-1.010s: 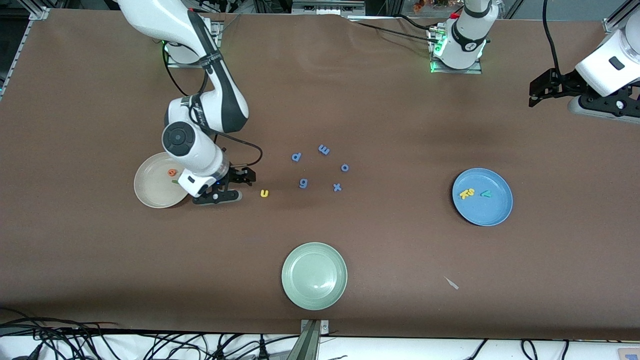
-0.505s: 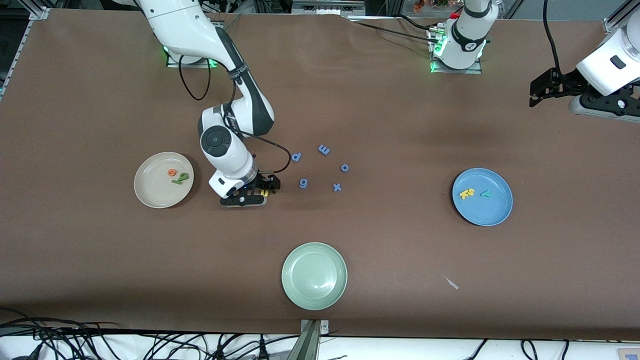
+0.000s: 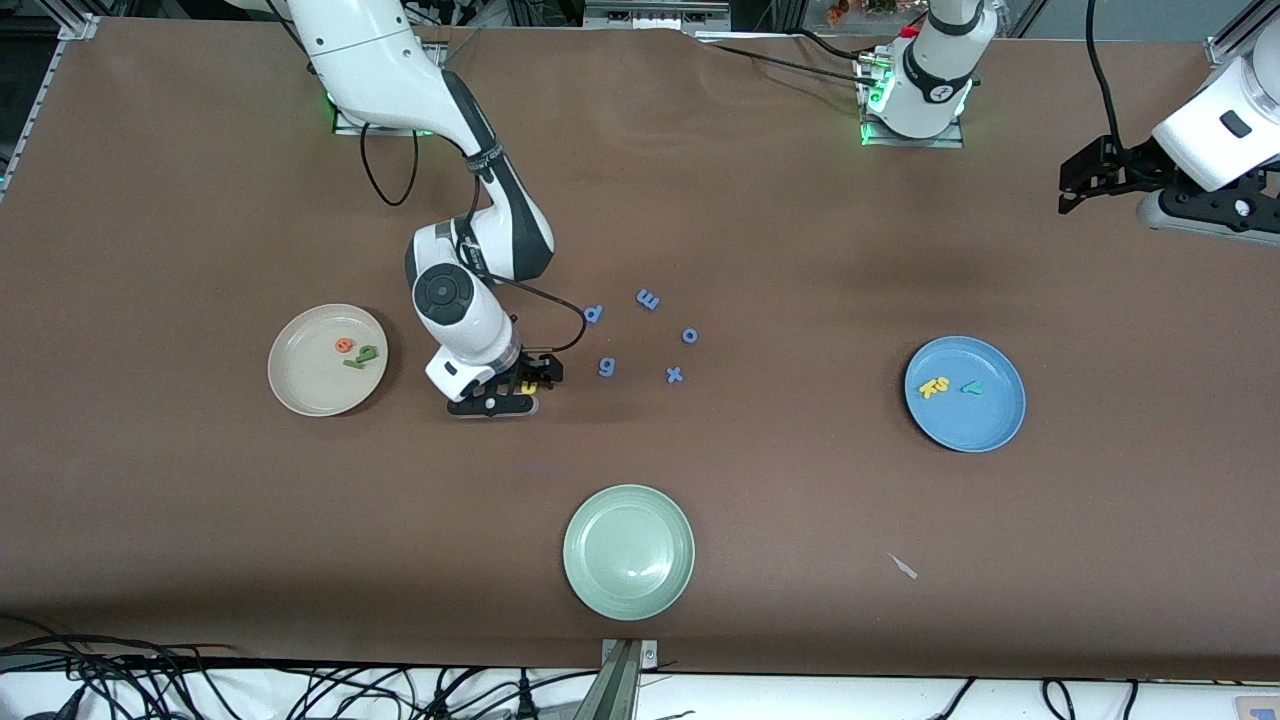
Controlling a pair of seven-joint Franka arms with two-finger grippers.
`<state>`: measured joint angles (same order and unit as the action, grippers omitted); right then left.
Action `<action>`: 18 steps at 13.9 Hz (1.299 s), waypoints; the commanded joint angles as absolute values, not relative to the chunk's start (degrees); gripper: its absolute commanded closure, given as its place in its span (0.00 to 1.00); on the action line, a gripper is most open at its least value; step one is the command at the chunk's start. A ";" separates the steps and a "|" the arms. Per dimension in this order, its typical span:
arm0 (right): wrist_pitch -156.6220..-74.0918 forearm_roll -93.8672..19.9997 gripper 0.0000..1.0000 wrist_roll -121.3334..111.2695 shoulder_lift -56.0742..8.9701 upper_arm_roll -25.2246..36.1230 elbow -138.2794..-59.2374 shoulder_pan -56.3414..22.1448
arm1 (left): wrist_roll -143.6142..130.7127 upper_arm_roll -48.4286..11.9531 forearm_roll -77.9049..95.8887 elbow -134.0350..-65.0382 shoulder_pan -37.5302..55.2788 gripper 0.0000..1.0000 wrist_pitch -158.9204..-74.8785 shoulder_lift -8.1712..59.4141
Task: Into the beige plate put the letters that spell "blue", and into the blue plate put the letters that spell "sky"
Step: 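Reach the right gripper to the yellow n and grasp it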
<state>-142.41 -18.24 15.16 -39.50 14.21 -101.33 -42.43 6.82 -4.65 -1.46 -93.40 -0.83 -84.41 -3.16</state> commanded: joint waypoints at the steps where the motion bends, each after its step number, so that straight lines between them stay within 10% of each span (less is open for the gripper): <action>1: -142.38 -18.90 0.00 15.12 -41.13 13.45 -99.58 -42.45 | 6.06 -4.75 -0.88 -91.32 -0.53 0.00 -82.97 -2.20; 3: -142.82 -18.90 0.11 15.12 -41.39 13.45 -98.97 -42.45 | 6.06 -4.75 -0.88 -91.32 -0.44 0.00 -82.97 -2.20; 6: -142.82 -18.98 0.72 15.73 -41.57 13.45 -98.88 -42.45 | 6.06 -4.75 -0.88 -91.23 -0.35 0.00 -82.97 -2.20; 13: -141.95 -19.07 0.98 15.03 -41.66 13.01 -98.09 -42.10 | 6.06 -4.75 -0.88 -91.05 -0.26 0.00 -82.97 -2.20; 18: -122.21 -18.37 0.98 5.83 -35.52 19.06 -96.06 -41.75 | 6.06 -4.83 -0.88 -91.14 -0.26 0.00 -82.97 -2.20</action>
